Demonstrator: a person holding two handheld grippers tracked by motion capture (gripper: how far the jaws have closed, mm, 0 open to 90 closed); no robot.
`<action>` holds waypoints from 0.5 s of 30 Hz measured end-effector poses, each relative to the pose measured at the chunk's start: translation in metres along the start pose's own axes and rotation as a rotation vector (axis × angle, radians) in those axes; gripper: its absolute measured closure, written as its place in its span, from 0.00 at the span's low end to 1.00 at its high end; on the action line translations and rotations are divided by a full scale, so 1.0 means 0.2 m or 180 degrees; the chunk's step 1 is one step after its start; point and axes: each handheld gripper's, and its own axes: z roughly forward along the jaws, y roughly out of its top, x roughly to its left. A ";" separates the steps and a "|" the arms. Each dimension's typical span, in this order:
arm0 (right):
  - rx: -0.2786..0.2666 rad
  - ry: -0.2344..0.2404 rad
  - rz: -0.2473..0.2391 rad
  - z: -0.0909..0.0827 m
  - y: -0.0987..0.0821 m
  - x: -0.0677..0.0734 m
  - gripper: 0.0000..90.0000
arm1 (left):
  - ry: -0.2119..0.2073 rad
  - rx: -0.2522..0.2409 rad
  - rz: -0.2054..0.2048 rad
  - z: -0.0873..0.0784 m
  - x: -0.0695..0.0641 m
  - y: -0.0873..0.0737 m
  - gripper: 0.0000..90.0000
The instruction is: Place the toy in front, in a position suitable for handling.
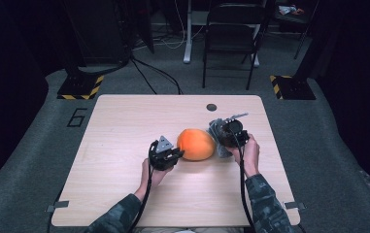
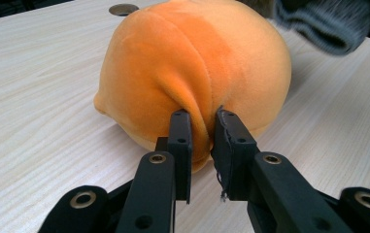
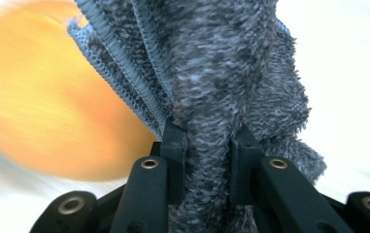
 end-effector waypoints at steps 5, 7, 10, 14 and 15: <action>-0.0009 0.0293 -0.0192 -0.07 0.04 0.11 0.81 | -0.0005 -0.0003 -0.0014 0.00 0.00 0.00 0.86; 0.0086 0.0321 -0.0343 -0.05 0.05 0.17 0.81 | -0.0003 -0.0003 -0.0013 0.00 0.00 0.00 0.86; 0.0172 0.0260 -0.0415 0.00 0.03 0.22 0.81 | -0.0004 0.0005 -0.0008 0.00 0.00 0.00 0.85; 0.0096 0.0169 -0.0425 0.05 0.01 0.22 0.81 | 0.0020 -0.0010 0.0000 -0.01 0.01 0.00 0.81; 0.0093 0.0175 -0.0421 0.05 0.01 0.21 0.81 | 0.0014 -0.0022 -0.0024 -0.01 0.01 0.00 0.79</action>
